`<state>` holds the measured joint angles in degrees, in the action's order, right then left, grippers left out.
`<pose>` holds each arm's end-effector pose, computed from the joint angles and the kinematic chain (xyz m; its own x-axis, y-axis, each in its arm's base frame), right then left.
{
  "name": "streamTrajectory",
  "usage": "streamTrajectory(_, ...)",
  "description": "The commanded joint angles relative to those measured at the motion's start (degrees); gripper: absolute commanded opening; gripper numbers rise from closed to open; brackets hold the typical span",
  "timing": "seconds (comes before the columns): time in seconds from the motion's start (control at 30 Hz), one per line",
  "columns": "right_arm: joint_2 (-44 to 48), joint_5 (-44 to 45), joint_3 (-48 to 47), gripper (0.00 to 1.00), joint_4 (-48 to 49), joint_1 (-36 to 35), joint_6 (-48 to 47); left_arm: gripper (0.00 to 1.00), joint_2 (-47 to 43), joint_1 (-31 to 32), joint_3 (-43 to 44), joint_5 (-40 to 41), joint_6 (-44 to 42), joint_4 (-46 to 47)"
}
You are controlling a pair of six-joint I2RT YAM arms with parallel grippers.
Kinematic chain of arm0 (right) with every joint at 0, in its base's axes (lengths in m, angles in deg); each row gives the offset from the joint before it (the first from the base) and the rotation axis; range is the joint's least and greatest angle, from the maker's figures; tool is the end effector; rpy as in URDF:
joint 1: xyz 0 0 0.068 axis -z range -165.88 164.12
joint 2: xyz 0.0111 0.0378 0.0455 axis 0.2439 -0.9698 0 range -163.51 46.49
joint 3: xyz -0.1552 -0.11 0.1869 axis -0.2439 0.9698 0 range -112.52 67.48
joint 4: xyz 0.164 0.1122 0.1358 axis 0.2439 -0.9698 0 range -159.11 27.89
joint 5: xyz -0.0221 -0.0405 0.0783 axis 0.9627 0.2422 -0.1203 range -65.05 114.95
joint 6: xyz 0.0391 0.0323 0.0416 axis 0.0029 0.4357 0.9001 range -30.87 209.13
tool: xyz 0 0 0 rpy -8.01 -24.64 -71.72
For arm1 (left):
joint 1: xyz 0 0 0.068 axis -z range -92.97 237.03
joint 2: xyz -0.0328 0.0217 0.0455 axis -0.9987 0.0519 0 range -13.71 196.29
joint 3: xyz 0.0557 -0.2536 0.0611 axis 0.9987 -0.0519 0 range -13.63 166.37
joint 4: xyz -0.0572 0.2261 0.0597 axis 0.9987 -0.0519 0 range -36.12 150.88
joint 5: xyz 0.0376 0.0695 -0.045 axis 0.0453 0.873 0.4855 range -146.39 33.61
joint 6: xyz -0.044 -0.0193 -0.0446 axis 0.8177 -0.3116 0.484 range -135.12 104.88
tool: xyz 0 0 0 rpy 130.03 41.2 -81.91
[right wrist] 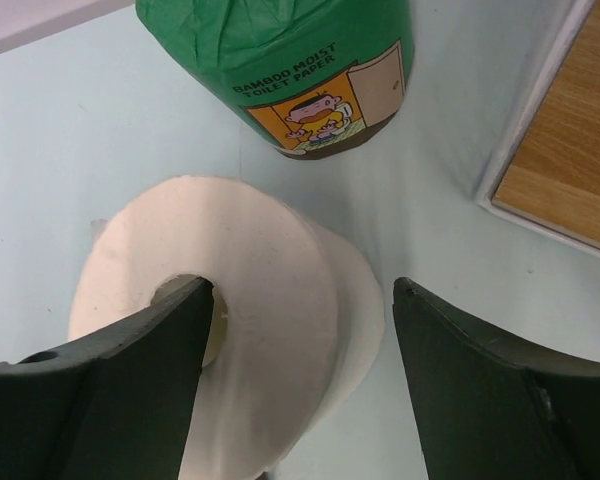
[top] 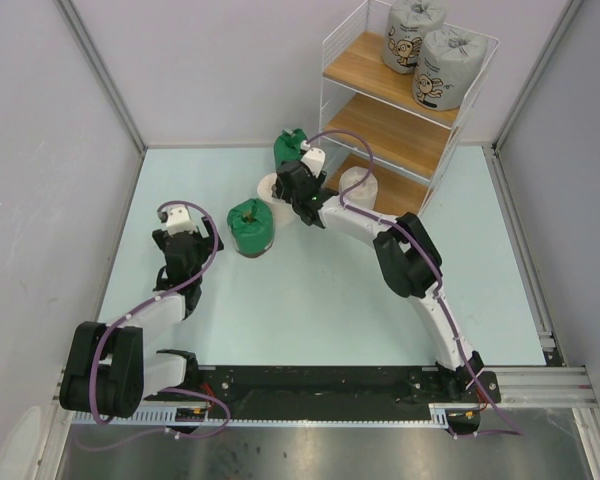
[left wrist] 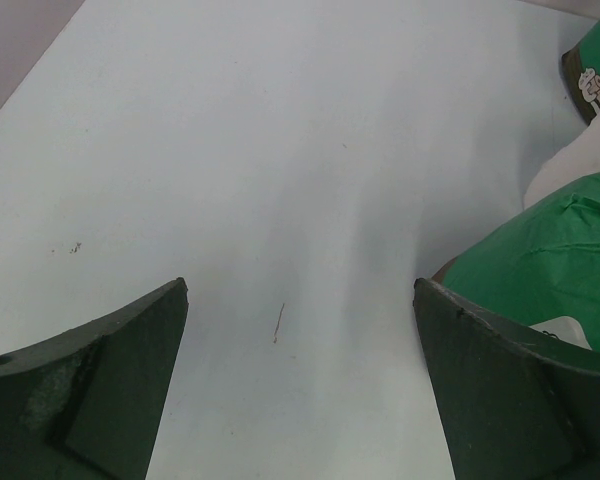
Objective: Place and organize the paper towels onto the shelf
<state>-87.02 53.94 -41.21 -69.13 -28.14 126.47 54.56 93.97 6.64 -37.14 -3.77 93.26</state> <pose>0.4060 0.3352 0.1985 -0.4825 0.2786 -0.8304 0.0117 0.9500 0.3120 0.2367 -0.0117 0.1946 -0.2223 -0.1602 -0.9617 -0.2496 0.9629 -0.1027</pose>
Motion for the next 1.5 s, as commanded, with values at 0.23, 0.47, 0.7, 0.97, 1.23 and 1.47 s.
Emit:
streamTrajectory(0.23,3.2,0.4,3.3,0.42,3.2,0.0,-3.9,1.00,0.0,-0.3,2.2,-0.6,-0.5,1.4)
streamTrajectory(0.47,14.5,2.9,15.8,0.23,12.3,-1.7,-9.9,1.00,-0.1,-0.3,2.2,-0.6,-0.5,1.3)
streamTrajectory(0.7,26.3,7.3,26.6,0.23,11.2,-5.3,-11.8,1.00,-0.2,-0.3,2.2,-0.5,-0.5,1.3)
streamTrajectory(0.97,39.4,12.7,38.3,0.22,4.0,-5.6,-8.2,1.00,-0.2,-0.3,2.1,-0.5,-0.5,1.3)
streamTrajectory(1.23,49.0,13.4,48.5,0.19,3.7,0.9,-6.2,1.00,-0.2,-0.3,2.1,-0.5,-0.5,1.3)
streamTrajectory(1.47,47.6,17.0,49.9,0.17,9.7,3.8,-10.7,1.00,-0.1,-0.3,2.1,-0.6,-0.5,1.3)
